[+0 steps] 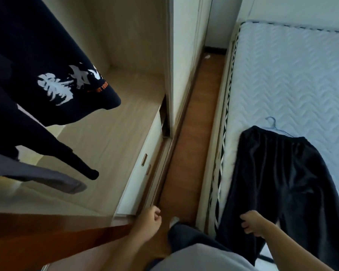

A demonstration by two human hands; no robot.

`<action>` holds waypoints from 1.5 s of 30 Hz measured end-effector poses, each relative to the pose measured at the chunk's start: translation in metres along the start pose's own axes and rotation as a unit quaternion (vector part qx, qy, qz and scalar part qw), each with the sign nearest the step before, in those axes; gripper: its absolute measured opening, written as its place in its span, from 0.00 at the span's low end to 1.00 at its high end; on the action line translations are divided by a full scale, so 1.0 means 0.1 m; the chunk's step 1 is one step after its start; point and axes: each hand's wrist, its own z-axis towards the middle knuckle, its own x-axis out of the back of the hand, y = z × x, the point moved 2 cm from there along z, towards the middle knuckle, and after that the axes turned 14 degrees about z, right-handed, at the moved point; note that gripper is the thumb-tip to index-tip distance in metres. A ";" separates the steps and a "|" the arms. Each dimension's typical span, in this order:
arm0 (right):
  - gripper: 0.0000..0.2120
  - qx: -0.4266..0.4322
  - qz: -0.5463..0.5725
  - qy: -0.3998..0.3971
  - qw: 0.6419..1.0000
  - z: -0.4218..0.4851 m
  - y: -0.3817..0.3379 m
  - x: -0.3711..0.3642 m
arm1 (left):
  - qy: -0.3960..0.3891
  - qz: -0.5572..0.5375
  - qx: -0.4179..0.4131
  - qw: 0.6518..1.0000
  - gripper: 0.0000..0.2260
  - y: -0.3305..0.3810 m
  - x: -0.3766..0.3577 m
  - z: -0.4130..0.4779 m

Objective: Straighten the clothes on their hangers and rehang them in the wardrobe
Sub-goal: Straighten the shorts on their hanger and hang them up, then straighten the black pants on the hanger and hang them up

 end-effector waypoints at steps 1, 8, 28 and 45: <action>0.11 -0.006 0.021 -0.010 1.000 -0.02 0.02 -0.06 | -0.006 0.003 0.006 1.000 0.12 -0.09 -0.02 -0.01; 0.11 0.071 0.087 -0.024 0.993 -0.29 0.25 -0.48 | -0.052 0.073 0.005 0.996 0.12 -0.48 -0.30 -0.15; 0.11 -0.165 0.377 0.098 0.906 -1.28 4.13 -0.44 | -0.130 0.110 0.100 0.980 0.14 -0.26 -1.47 -0.63; 0.10 -0.141 0.461 0.140 0.865 -0.89 6.01 1.44 | -0.096 0.184 -0.201 0.957 0.09 3.05 -3.41 -1.47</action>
